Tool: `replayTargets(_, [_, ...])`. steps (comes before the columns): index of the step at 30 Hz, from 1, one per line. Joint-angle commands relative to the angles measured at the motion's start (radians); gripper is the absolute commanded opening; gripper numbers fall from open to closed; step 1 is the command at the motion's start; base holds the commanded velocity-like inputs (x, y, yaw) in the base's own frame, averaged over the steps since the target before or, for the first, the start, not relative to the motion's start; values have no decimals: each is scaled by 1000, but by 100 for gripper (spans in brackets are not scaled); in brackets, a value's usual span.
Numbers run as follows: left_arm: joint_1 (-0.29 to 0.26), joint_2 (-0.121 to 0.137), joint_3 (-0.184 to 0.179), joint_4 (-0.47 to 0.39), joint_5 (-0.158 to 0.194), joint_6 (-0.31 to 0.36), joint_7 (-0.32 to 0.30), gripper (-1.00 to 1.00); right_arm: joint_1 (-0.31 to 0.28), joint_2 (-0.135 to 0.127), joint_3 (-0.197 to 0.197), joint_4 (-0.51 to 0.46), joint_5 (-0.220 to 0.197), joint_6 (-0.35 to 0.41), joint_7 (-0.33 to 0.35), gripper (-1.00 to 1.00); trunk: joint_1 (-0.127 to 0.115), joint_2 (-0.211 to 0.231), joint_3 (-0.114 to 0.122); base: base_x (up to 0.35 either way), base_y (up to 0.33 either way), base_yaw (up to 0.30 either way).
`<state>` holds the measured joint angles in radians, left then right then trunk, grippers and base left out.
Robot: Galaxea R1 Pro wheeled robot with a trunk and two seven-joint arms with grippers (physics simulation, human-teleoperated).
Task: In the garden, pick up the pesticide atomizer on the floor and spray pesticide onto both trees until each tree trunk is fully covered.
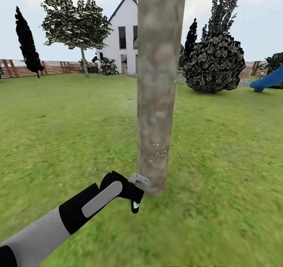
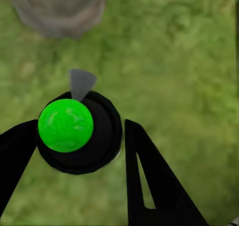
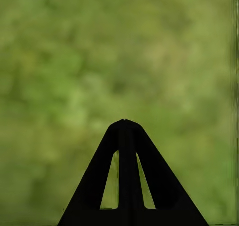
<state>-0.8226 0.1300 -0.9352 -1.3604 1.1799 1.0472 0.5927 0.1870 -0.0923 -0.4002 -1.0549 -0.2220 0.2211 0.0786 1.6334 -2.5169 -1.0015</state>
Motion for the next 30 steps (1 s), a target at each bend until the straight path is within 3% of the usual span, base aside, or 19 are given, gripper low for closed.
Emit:
replayTargets(1, [-1,1,-2,-1,9,0,10,-100,0,0,-2,-2,-6,6,4,-100,0,0,-1,6,6,-243])
replayTargets(4, [-1,4,-2,-2,8,0,8,-100,0,0,-2,-2,-7,6,4,-100,0,0,-1,0,5,-243])
replayTargets(10, [-1,9,-2,-2,6,-1,-60,-100,0,0,-2,-3,-7,6,4,-100,0,0,-1,-48,224,-243])
replayTargets(23, [-1,12,-1,-2,6,-1,-67,-100,0,2,0,-4,-7,7,3,-100,0,0,-1,-13,307,-240])
replayTargets(30, [-1,7,-2,-1,4,-4,-64,-100,0,4,0,-4,-6,7,1,-100,0,0,-1,-7,36,-28])
